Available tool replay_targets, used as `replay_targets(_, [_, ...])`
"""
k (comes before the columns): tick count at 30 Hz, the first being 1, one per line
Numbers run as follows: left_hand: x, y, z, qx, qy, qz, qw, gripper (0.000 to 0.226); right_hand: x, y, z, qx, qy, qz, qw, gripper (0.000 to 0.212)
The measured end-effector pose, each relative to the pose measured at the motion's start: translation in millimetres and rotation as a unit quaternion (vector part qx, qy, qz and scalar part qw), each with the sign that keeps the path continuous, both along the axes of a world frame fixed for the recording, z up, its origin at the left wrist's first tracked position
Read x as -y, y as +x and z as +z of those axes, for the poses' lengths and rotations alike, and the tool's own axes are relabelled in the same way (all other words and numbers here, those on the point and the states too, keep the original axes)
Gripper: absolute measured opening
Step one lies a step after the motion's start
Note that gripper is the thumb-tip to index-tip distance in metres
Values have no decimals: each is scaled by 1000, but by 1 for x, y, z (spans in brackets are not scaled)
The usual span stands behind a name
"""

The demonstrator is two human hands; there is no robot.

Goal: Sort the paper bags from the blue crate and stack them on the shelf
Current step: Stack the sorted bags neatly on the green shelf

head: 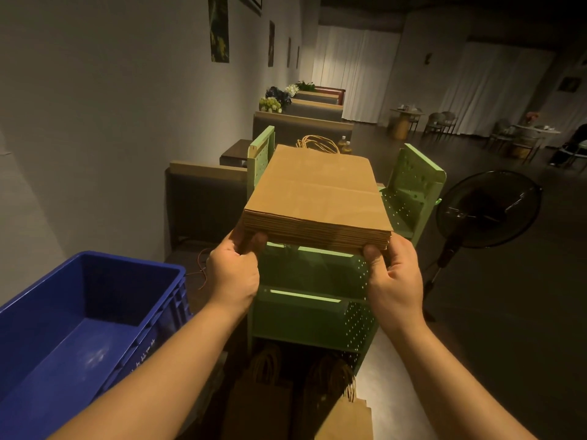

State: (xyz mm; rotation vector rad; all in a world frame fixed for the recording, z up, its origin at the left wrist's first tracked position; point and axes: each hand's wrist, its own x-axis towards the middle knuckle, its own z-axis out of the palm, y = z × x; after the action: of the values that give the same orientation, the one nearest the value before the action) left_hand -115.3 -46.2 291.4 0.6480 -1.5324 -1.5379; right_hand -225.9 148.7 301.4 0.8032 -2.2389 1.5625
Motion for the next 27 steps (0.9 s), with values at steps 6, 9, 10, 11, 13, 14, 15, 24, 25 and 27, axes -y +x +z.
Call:
replay_targets(6, [1,-4,0,-16,24,20,999,30,0,1,0,10,-22,-3,1000,33])
replay_targets(9, [-1,0,2,-22,-5,6,1000,39,-1,-2,-1,16,-33,6,999,37])
replay_targets(10, [-3,2,5,-37,-17,-11,999,44,-2,-2,-1,20,-42,13,999,42])
replay_targets(11, [-4,4,7,-54,-31,-26,998,47,-3,-2,0,23,-56,17,998,50])
replay_targets(13, [-4,4,13,-80,-41,-33,995,48,-3,-3,2,24,-81,21,996,56])
replay_targets(14, [-4,4,16,-86,-37,-33,995,47,-2,-3,5,22,-88,21,996,57])
replay_targets(15, [-3,3,16,-85,-35,-27,995,45,-2,-3,6,19,-91,18,995,57])
replay_targets(24, [-3,5,13,-112,10,9,994,31,-3,-8,2,59,-128,14,990,53])
replay_targets(25, [-5,6,11,-114,16,14,993,34,-4,-9,-1,75,-137,11,988,54])
replay_targets(27, [-7,9,5,-99,37,21,994,41,-7,-9,-11,112,-160,14,981,55])
